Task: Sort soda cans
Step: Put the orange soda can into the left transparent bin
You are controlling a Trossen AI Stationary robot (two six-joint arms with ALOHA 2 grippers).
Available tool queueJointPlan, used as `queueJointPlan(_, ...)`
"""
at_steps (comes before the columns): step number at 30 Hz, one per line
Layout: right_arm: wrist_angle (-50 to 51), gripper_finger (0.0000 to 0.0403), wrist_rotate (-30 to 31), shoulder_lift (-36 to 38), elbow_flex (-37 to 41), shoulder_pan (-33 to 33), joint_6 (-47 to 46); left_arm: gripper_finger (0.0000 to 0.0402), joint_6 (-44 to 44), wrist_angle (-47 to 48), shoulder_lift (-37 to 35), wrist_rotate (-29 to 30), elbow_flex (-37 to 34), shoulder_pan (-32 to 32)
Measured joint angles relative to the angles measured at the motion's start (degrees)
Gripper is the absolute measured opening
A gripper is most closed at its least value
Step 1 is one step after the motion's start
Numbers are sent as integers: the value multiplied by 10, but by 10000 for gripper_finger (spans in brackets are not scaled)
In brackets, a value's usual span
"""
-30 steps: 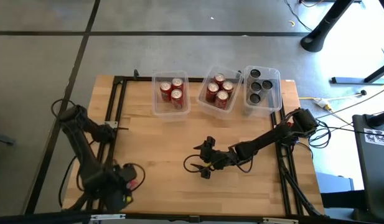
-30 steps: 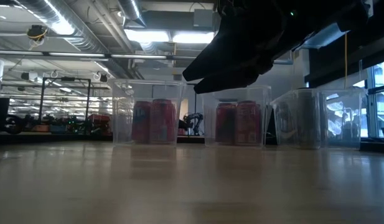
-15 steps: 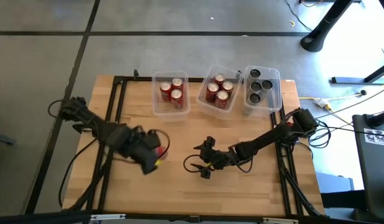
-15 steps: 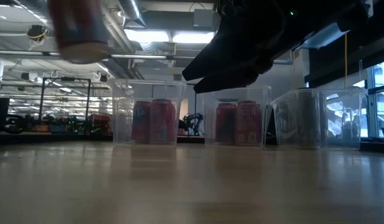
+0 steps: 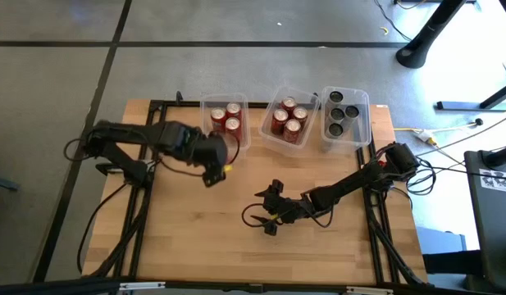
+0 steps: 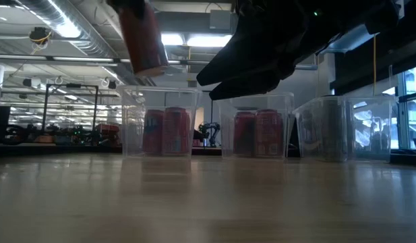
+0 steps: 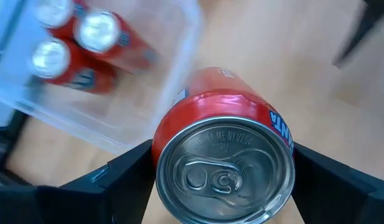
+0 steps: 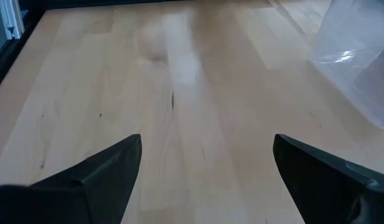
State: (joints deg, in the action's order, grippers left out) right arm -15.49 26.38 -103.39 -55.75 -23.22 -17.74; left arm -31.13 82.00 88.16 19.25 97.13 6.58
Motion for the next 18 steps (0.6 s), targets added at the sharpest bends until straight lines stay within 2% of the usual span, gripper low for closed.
queueJointPlan(9,-10,360,12,0,0,0,0,308,76,-2,0,40,4,-129)
queueJointPlan(16,-10,360,11,0,0,0,0,308,109,-11,0,39,1,-226)
queueJointPlan(18,-10,360,11,0,0,0,0,308,121,-29,1,22,-8,-246)
